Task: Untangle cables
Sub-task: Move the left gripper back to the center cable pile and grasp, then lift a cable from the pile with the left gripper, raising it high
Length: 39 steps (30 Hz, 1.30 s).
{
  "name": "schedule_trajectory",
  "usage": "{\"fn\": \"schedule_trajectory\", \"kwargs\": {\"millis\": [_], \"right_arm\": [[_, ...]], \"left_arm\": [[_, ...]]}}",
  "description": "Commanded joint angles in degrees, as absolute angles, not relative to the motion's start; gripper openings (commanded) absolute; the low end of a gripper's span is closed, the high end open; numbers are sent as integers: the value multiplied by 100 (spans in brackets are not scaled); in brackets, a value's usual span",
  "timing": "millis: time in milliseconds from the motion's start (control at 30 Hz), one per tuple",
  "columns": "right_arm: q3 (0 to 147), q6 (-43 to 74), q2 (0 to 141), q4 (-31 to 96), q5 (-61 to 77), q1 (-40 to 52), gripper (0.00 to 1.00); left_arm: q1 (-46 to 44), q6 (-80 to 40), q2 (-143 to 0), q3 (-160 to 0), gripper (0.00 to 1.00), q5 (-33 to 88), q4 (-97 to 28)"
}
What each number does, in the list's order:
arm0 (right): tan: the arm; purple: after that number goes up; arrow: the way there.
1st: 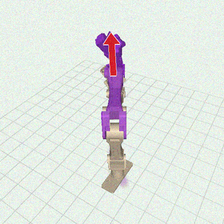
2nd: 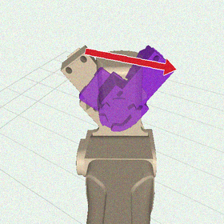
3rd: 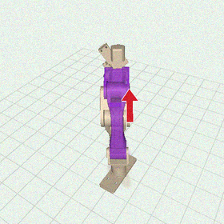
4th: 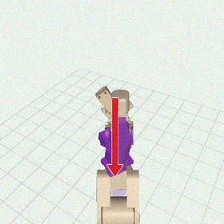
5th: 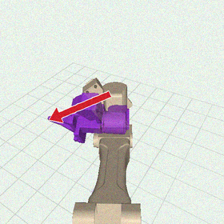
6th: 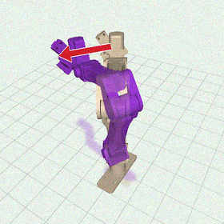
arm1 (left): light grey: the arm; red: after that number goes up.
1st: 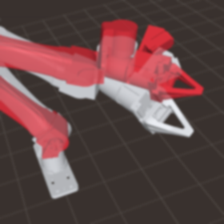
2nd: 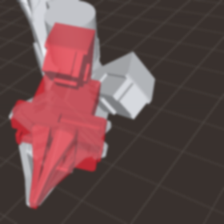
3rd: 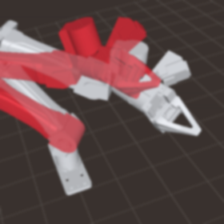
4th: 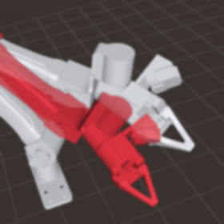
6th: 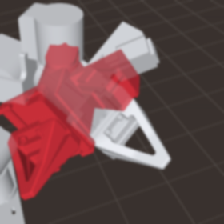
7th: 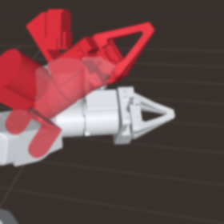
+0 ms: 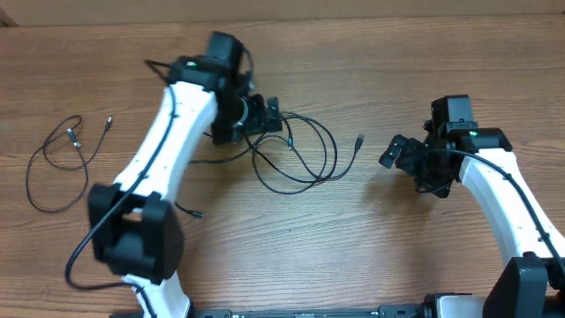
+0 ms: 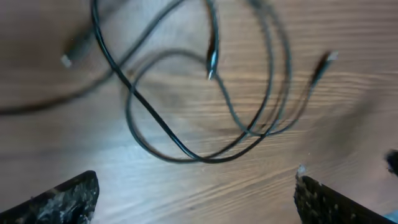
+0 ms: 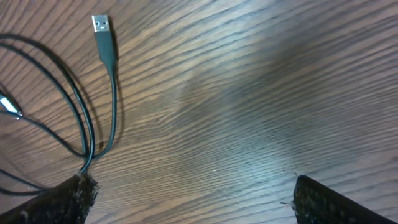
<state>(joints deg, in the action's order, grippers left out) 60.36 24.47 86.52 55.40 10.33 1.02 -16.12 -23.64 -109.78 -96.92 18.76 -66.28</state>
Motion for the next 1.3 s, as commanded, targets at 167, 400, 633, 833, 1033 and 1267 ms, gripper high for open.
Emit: {"fn": "schedule_trajectory", "kwargs": {"millis": [167, 400, 633, 833, 1033, 1267], "right_arm": [[5992, 2508, 8691, 5522, 1118, 78, 100], [5992, 2508, 8691, 5520, 1118, 78, 100], [5992, 2508, 8691, 5520, 1118, 78, 100], [5992, 2508, 8691, 5522, 1118, 78, 100], [5992, 2508, 8691, 5524, 1116, 78, 100], [5992, 2506, 8691, 5527, 1116, 78, 100]], "left_arm": [[-2215, -3697, -12051, -9758, 91, 1789, -6755], [-2550, -3948, -12495, -9758, 75, 1745, -6530], [-2816, -4268, -12516, -9736, 69, 836, -6576], [-3024, -4685, -12516, -9485, 66, 587, -6298], [-3039, -4668, -12516, -9432, 48, 545, -6230], [-2788, -4060, -12433, -10215, 4, 268, -6521]]}}
